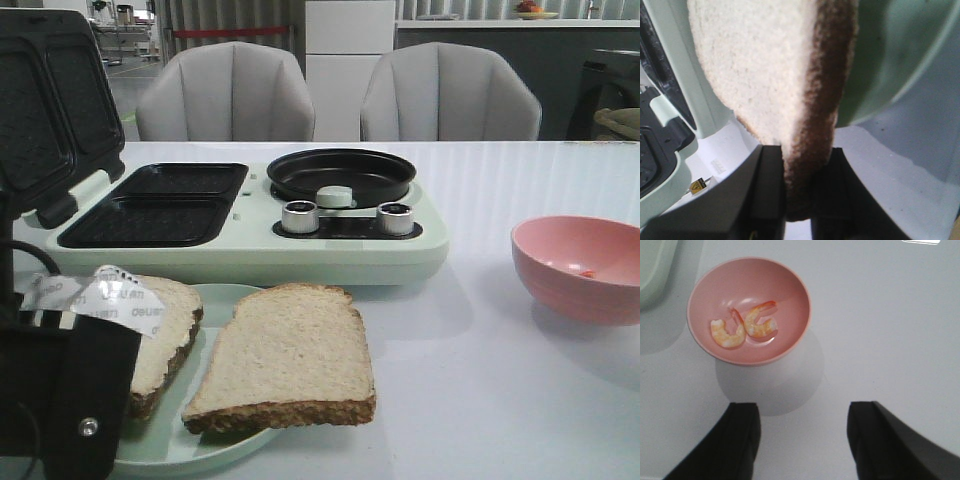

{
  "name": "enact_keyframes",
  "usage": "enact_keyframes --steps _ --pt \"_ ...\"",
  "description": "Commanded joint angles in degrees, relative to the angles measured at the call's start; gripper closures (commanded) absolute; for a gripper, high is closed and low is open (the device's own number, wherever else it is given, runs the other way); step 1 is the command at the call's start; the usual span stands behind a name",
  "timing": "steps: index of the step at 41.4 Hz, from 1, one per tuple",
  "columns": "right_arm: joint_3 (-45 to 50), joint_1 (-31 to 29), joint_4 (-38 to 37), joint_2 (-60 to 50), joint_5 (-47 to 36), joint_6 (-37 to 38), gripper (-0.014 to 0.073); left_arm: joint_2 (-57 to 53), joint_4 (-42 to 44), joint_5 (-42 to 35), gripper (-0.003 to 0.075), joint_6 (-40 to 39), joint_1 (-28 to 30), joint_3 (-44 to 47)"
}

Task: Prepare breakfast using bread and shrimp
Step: 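Grasp the bread slice nearest the press with the left gripper, then lift the bread slice and carry it over the press plates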

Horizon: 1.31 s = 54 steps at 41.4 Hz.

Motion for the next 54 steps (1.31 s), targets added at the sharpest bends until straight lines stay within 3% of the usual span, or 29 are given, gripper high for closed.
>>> enact_keyframes --steps 1,21,36,41,54 --pt "-1.64 -0.07 -0.35 -0.19 -3.19 -0.52 0.0098 -1.93 1.41 5.97 0.0621 -0.95 -1.27 -1.15" --pt "-1.64 -0.07 -0.35 -0.19 -3.19 -0.52 0.0098 -11.28 1.95 19.45 0.062 -0.95 -8.36 -1.15" --pt "-1.64 -0.07 -0.35 -0.19 -3.19 -0.52 0.0098 -20.18 13.44 19.33 0.062 -0.84 -7.78 -1.15" --pt "-1.64 -0.07 -0.35 -0.19 -3.19 -0.52 0.0098 -20.23 18.06 16.16 0.062 -0.84 -3.59 -2.08" --pt "-1.64 -0.07 -0.35 -0.19 -3.19 -0.52 0.0098 -17.97 23.16 -3.41 0.0619 -0.95 16.75 -13.53"
